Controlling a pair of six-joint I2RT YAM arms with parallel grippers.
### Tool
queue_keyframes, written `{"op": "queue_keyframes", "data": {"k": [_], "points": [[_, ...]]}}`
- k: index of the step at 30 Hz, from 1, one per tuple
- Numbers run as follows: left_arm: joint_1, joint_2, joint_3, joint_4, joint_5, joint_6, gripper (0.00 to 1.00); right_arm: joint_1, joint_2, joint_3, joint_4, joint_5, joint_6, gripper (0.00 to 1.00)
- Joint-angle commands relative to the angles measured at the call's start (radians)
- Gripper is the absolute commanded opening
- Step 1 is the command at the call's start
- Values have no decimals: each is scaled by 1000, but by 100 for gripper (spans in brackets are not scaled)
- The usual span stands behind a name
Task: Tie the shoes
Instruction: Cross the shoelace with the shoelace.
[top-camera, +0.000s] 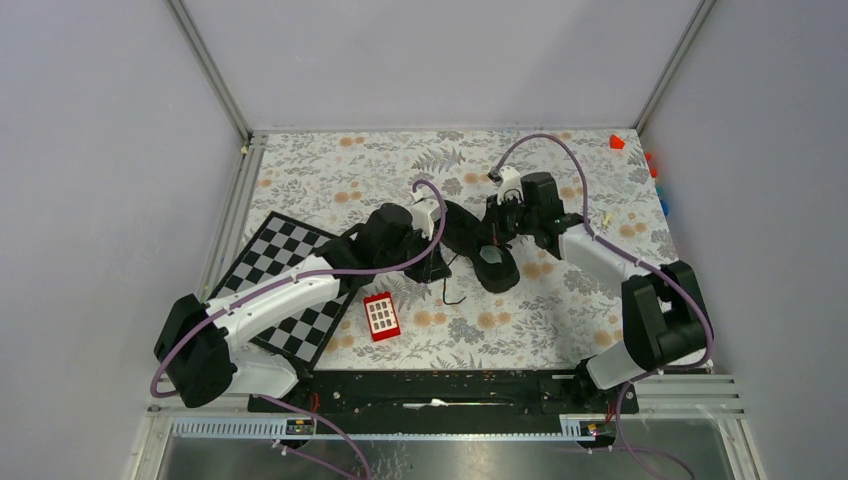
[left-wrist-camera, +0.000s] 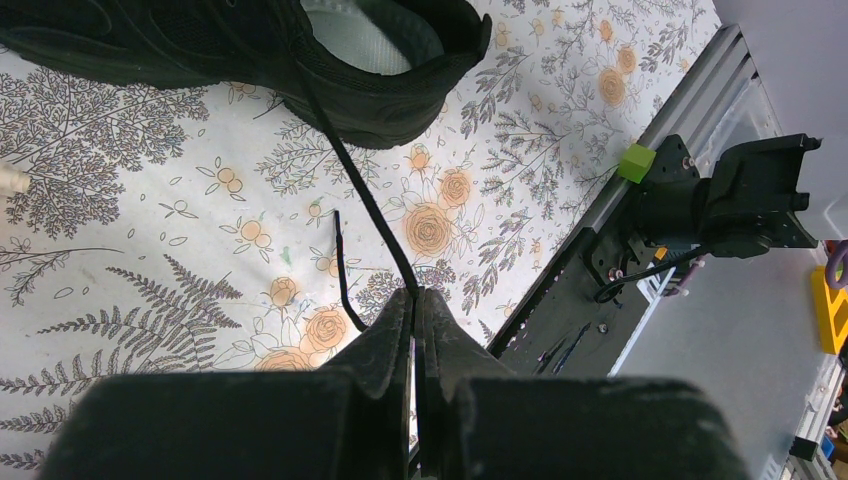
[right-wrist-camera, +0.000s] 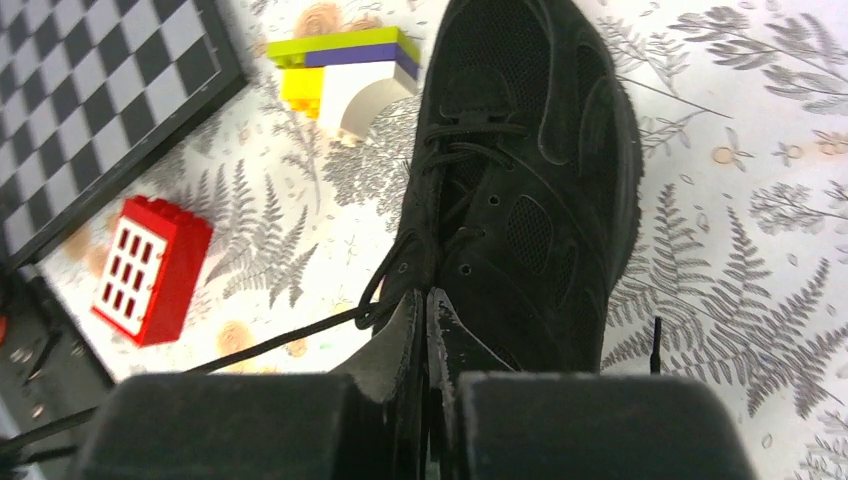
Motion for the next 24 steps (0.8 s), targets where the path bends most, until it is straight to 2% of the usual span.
{"op": "queue_keyframes", "data": {"k": [1, 5, 10, 13, 24], "points": [[1, -19, 29, 39, 10, -3, 0, 85, -94, -104, 193, 327, 88, 0], [1, -24, 25, 41, 8, -8, 0, 146, -131, -143, 236, 583, 108, 0], [1, -35, 18, 41, 4, -7, 0, 168, -177, -172, 271, 747, 174, 0], [1, -34, 24, 41, 6, -9, 0, 170, -196, -166, 222, 818, 233, 0], [0, -38, 79, 26, -10, 4, 0, 196, -384, -189, 65, 764, 297, 0]]}}
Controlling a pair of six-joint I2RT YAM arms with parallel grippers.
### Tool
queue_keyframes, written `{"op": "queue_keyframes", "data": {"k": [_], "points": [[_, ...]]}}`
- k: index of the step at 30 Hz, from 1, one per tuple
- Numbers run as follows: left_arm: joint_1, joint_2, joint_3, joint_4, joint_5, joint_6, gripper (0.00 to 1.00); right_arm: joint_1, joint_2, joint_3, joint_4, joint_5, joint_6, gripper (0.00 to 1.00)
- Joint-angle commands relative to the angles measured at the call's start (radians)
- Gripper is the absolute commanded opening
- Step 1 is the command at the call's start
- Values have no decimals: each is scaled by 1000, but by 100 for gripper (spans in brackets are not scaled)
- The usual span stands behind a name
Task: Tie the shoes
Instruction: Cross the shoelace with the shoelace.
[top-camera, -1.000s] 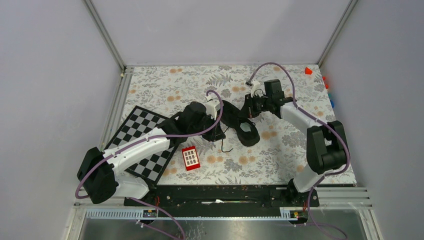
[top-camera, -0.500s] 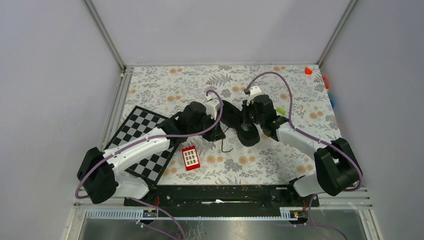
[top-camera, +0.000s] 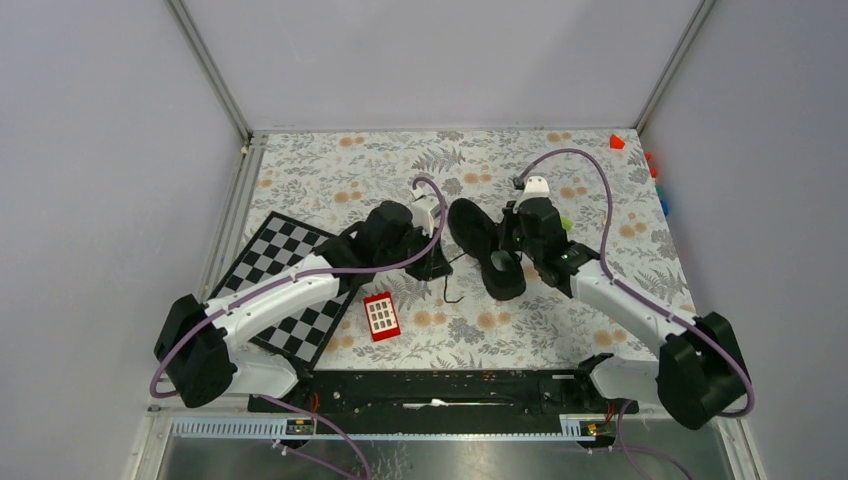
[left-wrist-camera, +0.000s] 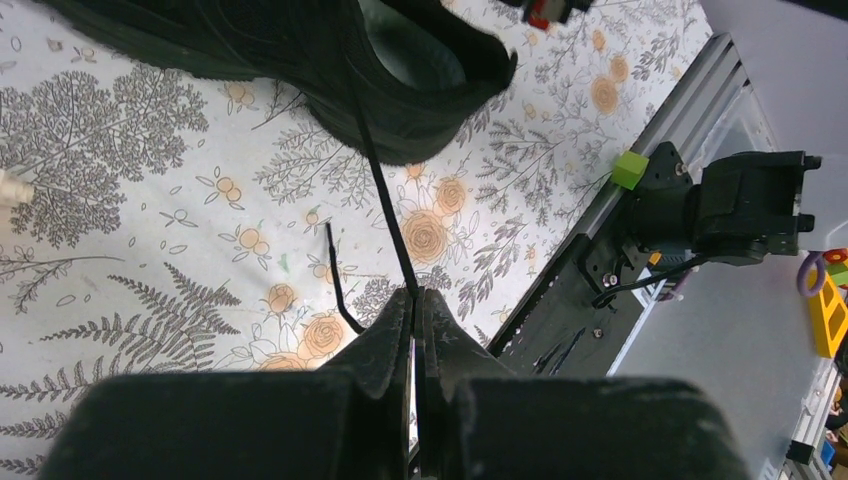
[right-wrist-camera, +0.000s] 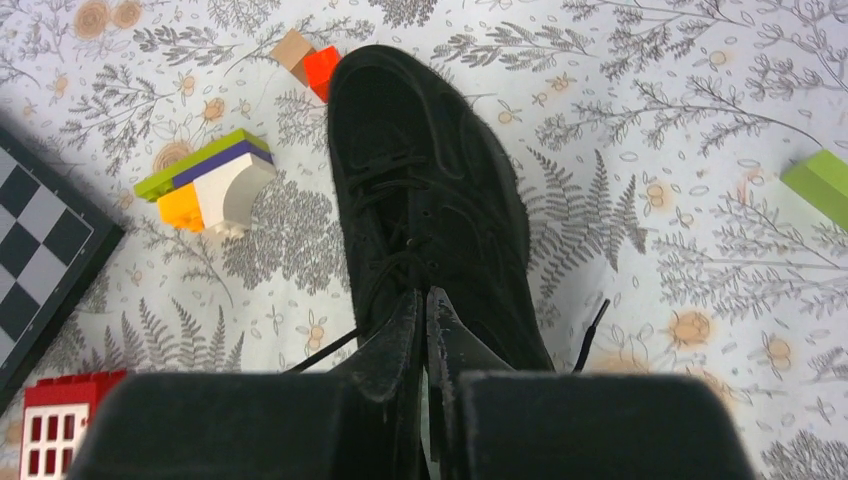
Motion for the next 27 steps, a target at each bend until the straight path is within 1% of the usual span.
{"op": "queue_keyframes", "data": {"k": [1, 7, 15, 19, 23, 26, 27], "points": [[0, -43, 74, 24, -11, 9, 0, 23, -129, 13, -56, 39, 31, 0], [0, -89, 106, -15, -33, 31, 0, 38, -212, 40, -239, 4, 75, 0], [0, -135, 95, -38, -36, 28, 0, 40, -297, -13, -337, -64, 175, 0], [0, -112, 55, -6, -27, 12, 0, 55, -312, -56, -329, -86, 212, 0], [0, -76, 22, 18, -13, -4, 0, 57, -254, -71, -284, -144, 199, 0], [0, -72, 8, 21, -11, -3, 0, 57, -222, -57, -278, -133, 189, 0], [0, -72, 6, 20, -9, -2, 0, 57, -218, -49, -282, -121, 186, 3]]}}
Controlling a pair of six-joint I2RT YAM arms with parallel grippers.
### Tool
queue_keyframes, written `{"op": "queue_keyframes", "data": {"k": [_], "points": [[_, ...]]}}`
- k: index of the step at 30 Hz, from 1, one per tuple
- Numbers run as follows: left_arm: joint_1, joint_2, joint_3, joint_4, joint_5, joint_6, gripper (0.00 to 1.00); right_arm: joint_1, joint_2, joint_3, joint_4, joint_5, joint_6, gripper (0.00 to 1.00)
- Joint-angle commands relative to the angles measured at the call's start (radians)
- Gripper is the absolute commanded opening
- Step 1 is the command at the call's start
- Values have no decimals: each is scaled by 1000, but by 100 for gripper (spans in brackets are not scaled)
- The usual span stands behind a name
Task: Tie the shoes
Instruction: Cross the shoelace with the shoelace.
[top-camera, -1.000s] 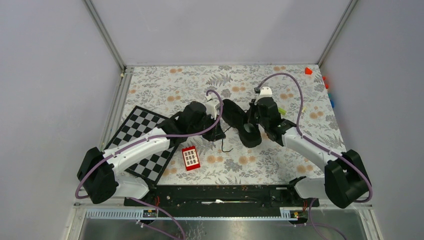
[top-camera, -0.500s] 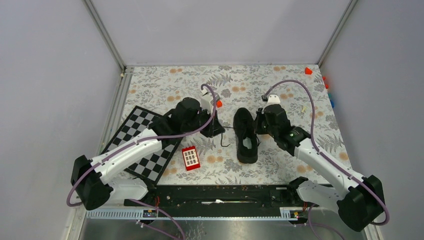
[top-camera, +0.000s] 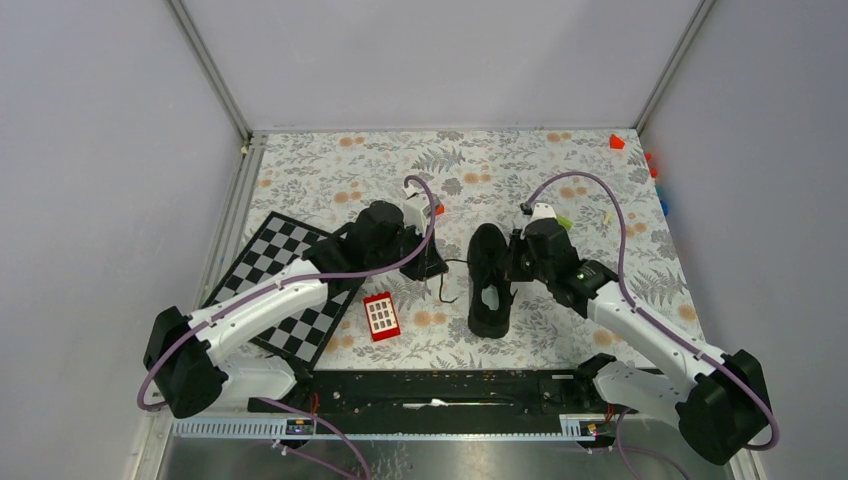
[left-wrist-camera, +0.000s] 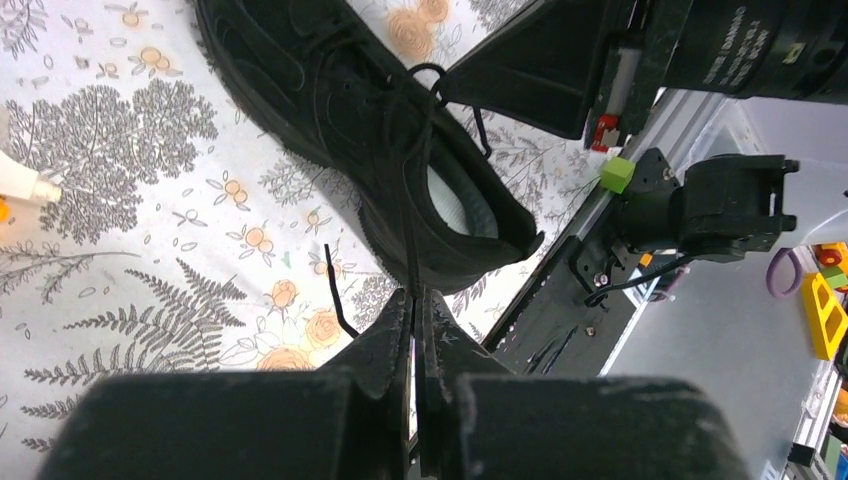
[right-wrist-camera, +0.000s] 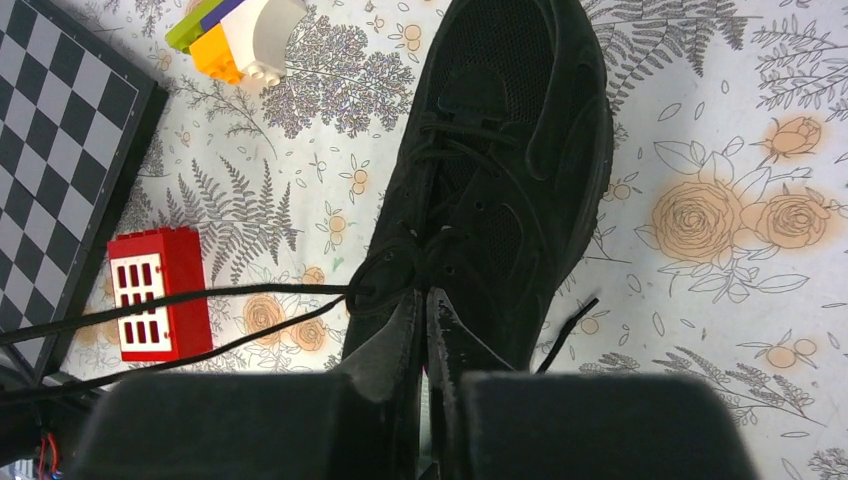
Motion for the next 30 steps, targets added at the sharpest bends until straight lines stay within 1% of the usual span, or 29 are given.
{"op": "queue_keyframes", "data": {"k": [1, 3, 6, 7, 9, 12, 14, 18, 24, 28, 30], "points": [[0, 3, -15, 56, 11, -9, 0, 4, 24, 26, 49, 2, 1, 14], [0, 3, -19, 55, 13, -9, 0, 5, 21, 37, 48, 1, -13, 29], [0, 2, -21, 60, 14, -11, 0, 5, 11, 45, 49, -6, -38, 48], [0, 2, -22, 64, 16, -12, 0, 5, 6, 45, 44, -8, -45, 53], [0, 3, -22, 67, 19, -14, 0, 5, 0, 51, 24, -12, -63, 58], [0, 5, -22, 69, 19, -14, 0, 5, -10, 49, -5, -13, -70, 58], [0, 5, -22, 70, 21, -14, 0, 4, -27, 38, -9, -19, -67, 57], [0, 6, -21, 69, 22, -14, 0, 2, -55, 7, -8, -30, -67, 54], [0, 12, -19, 72, 27, -14, 0, 2, -84, -35, 11, -55, -67, 53], [0, 13, -22, 75, 28, -15, 0, 1, -86, -54, 14, -55, -70, 49], [0, 15, -22, 77, 30, -16, 0, 1, -74, -60, 26, -55, -70, 45]]}}
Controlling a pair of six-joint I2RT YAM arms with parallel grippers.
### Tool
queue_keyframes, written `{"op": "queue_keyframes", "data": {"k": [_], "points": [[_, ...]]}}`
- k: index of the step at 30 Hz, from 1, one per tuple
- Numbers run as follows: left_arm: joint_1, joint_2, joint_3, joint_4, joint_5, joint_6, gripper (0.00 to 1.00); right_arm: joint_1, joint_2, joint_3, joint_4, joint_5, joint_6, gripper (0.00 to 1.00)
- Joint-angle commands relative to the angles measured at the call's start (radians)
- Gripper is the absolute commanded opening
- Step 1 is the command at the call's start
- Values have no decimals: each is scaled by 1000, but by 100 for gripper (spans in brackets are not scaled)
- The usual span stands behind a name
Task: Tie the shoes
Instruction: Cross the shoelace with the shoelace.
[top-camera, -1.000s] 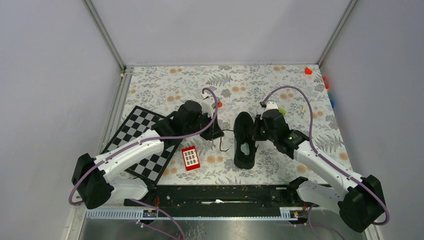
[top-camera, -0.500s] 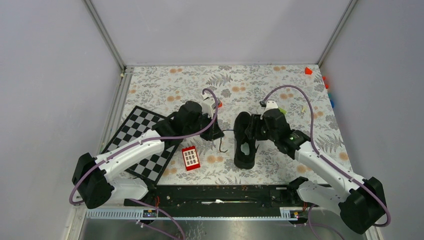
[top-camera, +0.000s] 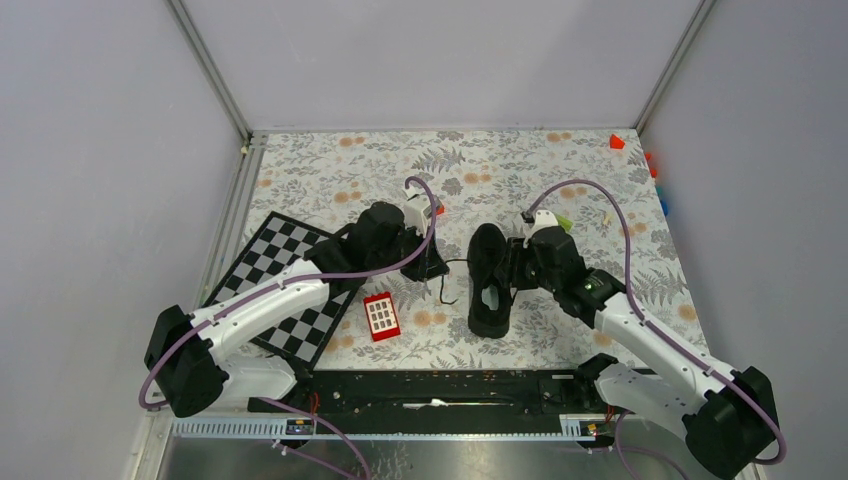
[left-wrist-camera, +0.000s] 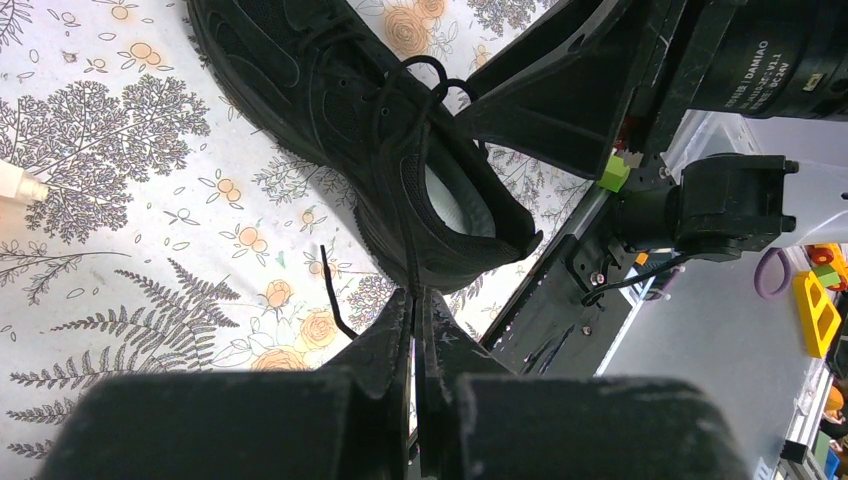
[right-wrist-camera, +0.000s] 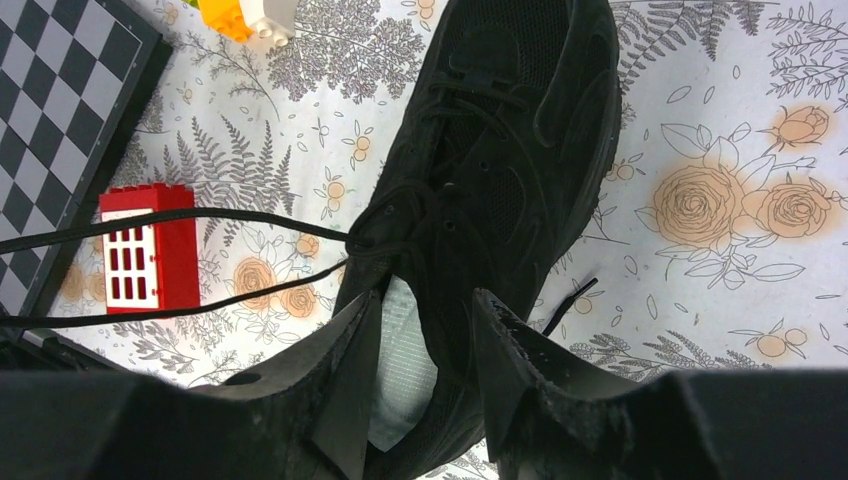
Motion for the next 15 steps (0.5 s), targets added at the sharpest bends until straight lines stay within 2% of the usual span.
{"op": "queue_keyframes", "data": {"k": [1, 8, 11, 15], "points": [[0, 5, -1, 61, 21, -8, 0, 1, 3, -14, 43, -23, -14, 41], [-1, -2, -1, 61, 18, -7, 0, -1, 50, 9, 66, -49, -31, 15], [0, -4, -2, 62, 18, -7, 0, -1, 49, 26, 53, -60, -35, 0], [-1, -4, -1, 63, 17, -6, 0, -1, 37, 55, -12, -63, -45, 0]]}}
